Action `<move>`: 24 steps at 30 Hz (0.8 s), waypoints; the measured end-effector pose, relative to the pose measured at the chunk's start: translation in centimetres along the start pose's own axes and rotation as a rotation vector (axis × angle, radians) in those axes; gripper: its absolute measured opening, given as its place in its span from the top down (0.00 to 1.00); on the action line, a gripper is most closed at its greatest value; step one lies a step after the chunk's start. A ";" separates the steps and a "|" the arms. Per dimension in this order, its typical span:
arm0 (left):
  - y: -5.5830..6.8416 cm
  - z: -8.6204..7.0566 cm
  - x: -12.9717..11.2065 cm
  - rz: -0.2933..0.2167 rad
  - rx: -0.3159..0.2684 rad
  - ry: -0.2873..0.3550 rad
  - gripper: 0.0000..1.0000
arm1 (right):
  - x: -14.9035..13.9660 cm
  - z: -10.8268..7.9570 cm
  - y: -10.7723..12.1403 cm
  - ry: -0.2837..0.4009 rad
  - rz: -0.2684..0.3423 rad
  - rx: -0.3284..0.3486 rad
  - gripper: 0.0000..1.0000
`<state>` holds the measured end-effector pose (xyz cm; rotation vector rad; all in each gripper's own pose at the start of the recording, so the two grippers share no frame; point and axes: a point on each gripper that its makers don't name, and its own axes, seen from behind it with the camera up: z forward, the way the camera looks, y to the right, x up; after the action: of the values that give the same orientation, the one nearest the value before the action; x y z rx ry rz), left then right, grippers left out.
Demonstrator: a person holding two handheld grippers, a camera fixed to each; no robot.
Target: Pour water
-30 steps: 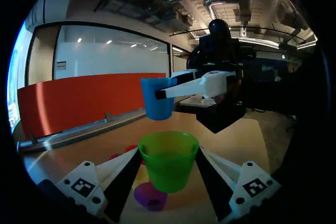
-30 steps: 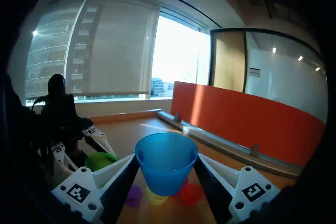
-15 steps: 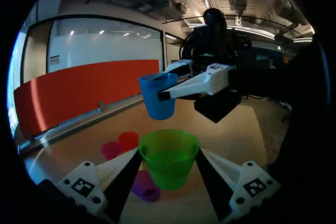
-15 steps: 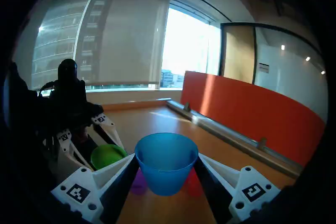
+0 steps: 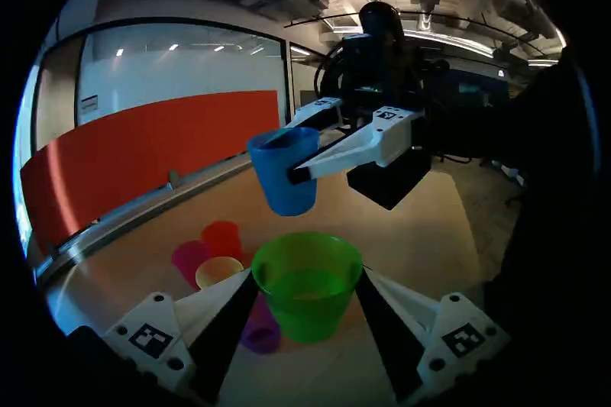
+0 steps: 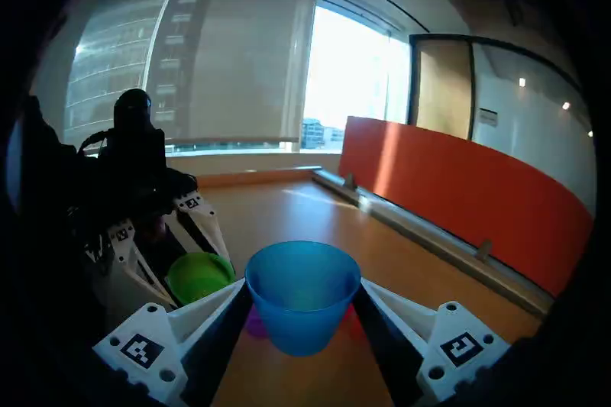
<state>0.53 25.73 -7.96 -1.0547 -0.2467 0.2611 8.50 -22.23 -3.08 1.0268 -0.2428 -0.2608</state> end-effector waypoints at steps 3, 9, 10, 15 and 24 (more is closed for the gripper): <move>0.4 0.1 -0.3 0.001 -0.011 -0.009 0.14 | -0.6 -0.1 -0.2 -0.009 0.002 0.008 0.10; 1.0 0.3 -1.0 0.008 -0.022 -0.030 0.14 | -1.7 -0.3 -0.5 -0.024 0.008 0.018 0.10; 1.1 0.4 -1.1 0.008 -0.024 -0.034 0.14 | -1.9 -0.4 -0.5 -0.026 0.010 0.019 0.10; 1.7 0.5 -1.7 0.010 -0.038 -0.047 0.14 | -2.8 -0.5 -0.6 -0.039 0.019 0.024 0.10; 2.8 0.7 -2.6 0.012 -0.059 -0.062 0.14 | -5.0 -0.7 -1.0 -0.085 0.006 0.033 0.09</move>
<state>-2.37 26.83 -10.31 -1.1080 -0.3055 0.2988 3.92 -20.54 -4.64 1.0486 -0.3281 -0.2964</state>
